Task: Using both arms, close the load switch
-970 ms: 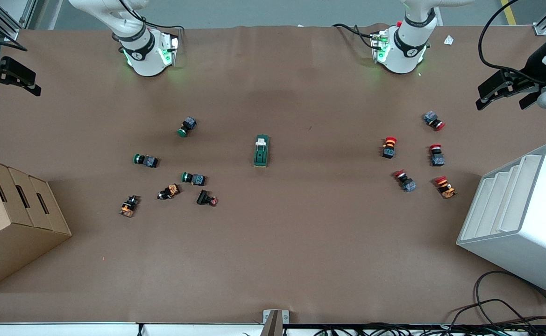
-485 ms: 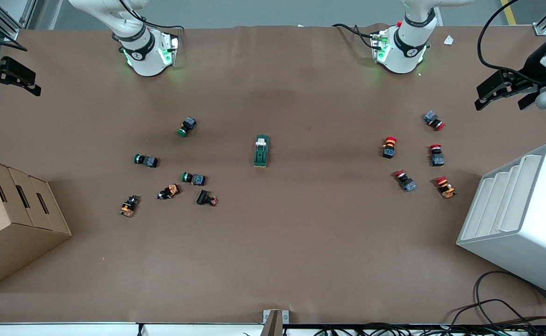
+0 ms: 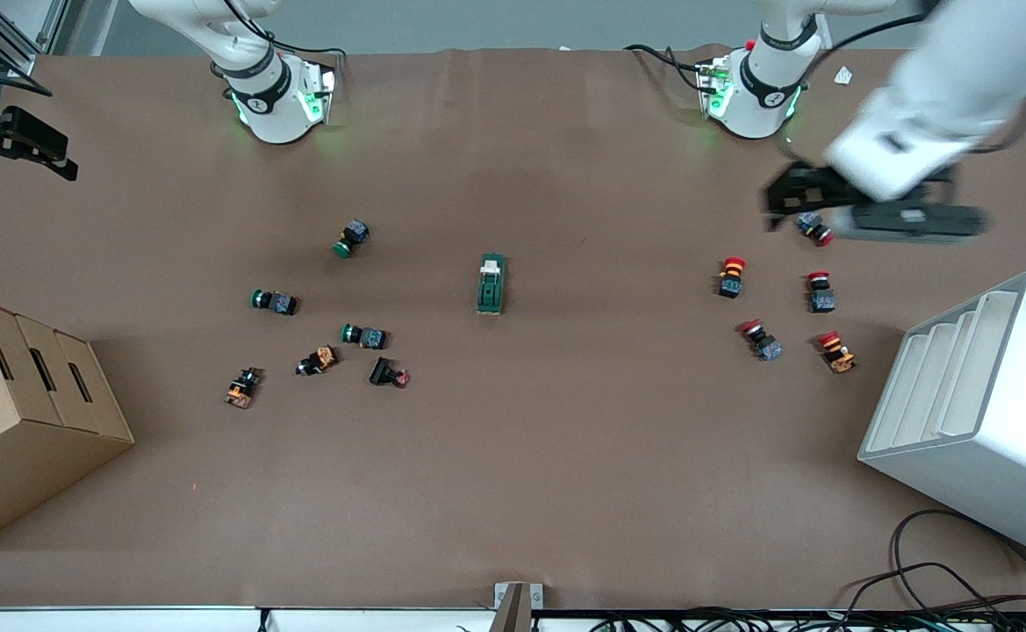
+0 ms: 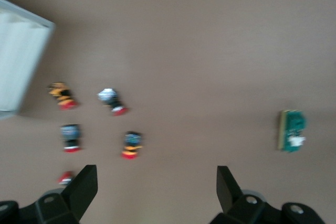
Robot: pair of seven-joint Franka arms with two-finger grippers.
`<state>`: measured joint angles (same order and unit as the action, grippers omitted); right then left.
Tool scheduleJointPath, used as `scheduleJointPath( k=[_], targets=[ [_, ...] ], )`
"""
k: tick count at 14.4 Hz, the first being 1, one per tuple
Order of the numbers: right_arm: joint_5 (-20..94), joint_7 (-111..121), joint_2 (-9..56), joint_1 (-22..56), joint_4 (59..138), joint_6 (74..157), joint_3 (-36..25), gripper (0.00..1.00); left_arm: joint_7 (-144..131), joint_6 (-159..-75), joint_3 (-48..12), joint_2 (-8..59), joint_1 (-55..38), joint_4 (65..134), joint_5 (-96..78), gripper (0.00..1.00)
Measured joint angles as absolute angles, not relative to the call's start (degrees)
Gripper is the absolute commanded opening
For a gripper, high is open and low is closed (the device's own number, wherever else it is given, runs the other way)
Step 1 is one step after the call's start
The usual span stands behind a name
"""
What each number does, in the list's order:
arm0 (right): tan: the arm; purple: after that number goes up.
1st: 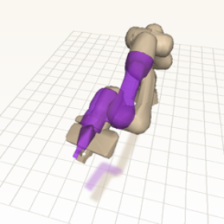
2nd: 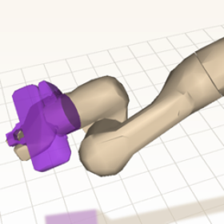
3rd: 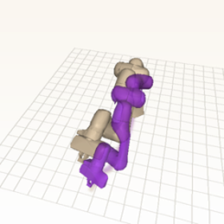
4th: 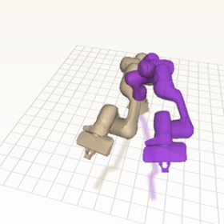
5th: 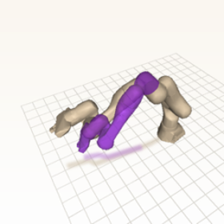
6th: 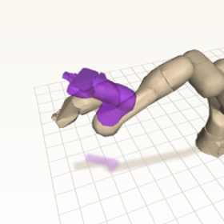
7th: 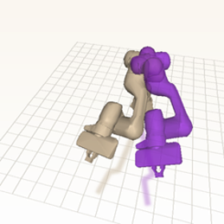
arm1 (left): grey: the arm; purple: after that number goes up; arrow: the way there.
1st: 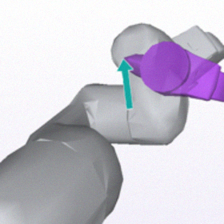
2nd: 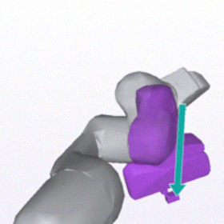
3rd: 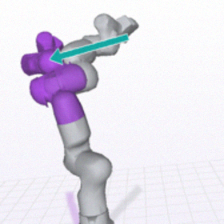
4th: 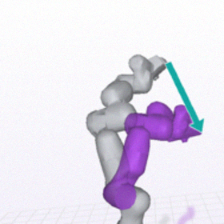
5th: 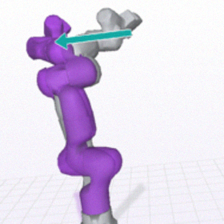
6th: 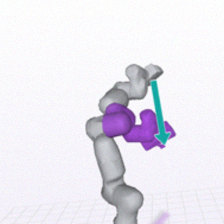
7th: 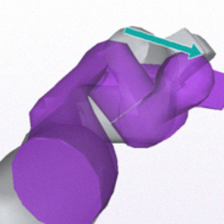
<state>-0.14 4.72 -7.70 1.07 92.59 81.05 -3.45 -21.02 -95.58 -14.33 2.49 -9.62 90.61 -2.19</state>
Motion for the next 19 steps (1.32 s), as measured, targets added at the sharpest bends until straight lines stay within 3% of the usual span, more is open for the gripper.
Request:
scheduleJointPath(
  k=[3, 9, 19],
  targets=[
    [-0.2, 4.7, -7.7, 1.1, 92.6, 81.0, -3.4, 1.00, -34.4, -101.2, -18.2, 6.4, -14.9, 90.7, -2.0, 1.00],
    [-0.2, 4.7, -7.7, 1.1, 92.2, 81.1, -3.4, 1.00, -58.2, -109.2, -18.6, 14.0, -27.9, 90.6, 5.9, 1.00],
    [-0.4, 4.5, -4.8, 0.3, 92.1, 83.1, -4.5, 1.00, -105.1, -112.6, -18.7, 31.8, -48.9, 90.9, 33.9, 1.00]
  ],
)
